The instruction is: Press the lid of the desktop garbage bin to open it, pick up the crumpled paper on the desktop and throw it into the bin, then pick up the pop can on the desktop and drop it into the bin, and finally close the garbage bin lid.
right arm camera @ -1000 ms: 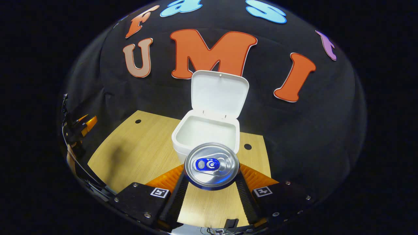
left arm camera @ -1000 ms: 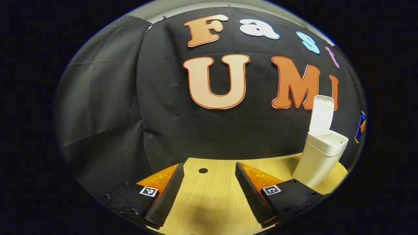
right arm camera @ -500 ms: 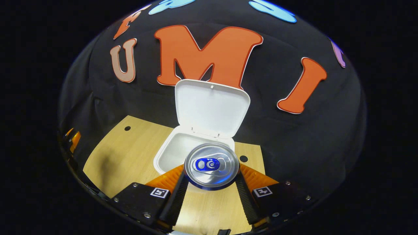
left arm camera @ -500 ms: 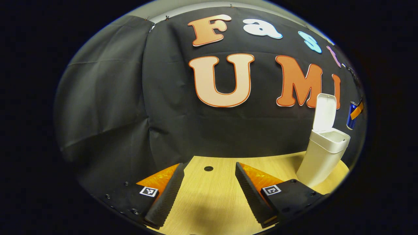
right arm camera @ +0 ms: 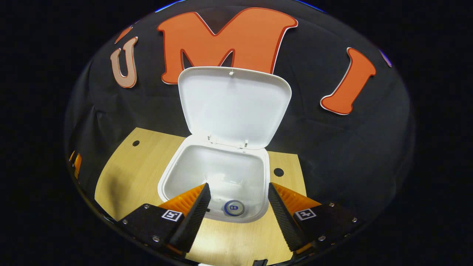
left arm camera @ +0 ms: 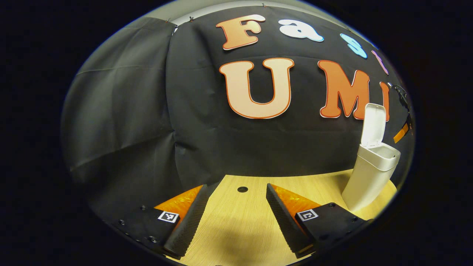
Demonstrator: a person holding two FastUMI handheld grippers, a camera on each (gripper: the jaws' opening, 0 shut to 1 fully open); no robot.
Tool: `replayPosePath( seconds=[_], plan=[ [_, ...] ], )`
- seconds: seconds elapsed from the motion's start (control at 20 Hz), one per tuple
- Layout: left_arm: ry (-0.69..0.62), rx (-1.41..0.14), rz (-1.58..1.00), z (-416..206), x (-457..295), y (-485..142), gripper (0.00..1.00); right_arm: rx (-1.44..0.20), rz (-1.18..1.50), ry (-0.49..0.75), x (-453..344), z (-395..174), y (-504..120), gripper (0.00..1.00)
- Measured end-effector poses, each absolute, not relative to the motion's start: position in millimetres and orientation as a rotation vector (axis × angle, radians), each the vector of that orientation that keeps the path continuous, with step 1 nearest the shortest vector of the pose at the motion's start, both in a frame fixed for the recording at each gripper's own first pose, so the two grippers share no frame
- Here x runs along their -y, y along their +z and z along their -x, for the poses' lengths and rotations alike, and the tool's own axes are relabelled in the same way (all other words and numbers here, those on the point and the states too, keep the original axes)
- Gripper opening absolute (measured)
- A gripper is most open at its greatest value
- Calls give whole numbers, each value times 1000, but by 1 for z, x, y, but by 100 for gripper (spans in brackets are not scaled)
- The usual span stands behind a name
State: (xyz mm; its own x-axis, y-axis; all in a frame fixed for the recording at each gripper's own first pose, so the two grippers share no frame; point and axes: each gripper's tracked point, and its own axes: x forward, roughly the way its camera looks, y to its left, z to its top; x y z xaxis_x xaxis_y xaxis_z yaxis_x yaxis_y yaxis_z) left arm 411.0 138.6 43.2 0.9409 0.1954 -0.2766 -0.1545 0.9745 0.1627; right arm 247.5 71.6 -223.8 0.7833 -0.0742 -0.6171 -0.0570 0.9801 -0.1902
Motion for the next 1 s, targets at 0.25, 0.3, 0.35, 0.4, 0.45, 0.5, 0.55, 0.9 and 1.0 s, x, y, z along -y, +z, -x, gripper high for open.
replayPosePath(
  seconds=[0.25, 0.3, 0.35, 0.4, 0.45, 0.5, 0.55, 0.9, 1.0],
  plan=[
    [158, -293, -129, -417, -132, 42, 100, -656, 168, -11, -71, -247, -217, 99],
    [154, -294, -128, -418, -129, 42, 100, -653, 165, -11, -71, -248, -215, 99],
    [149, -297, -128, -420, -127, 40, 100, -658, 169, -8, -70, -247, -214, 99],
    [144, -298, -129, -421, -126, 41, 100, -661, 177, -10, -69, -246, -213, 99],
    [142, -296, -130, -421, -125, 41, 100, -658, 184, -12, -68, -246, -209, 99],
    [139, -294, -131, -422, -124, 42, 100, -654, 187, -10, -67, -247, -205, 99],
    [138, -293, -135, -422, -124, 42, 100, -649, 188, -10, -67, -247, -199, 99],
    [136, -295, -130, -426, -122, 40, 100, -554, 238, -23, -74, -273, -121, 99],
    [135, -287, -134, -428, -121, 41, 100, -539, 247, -10, -84, -281, -100, 99]
  ],
)
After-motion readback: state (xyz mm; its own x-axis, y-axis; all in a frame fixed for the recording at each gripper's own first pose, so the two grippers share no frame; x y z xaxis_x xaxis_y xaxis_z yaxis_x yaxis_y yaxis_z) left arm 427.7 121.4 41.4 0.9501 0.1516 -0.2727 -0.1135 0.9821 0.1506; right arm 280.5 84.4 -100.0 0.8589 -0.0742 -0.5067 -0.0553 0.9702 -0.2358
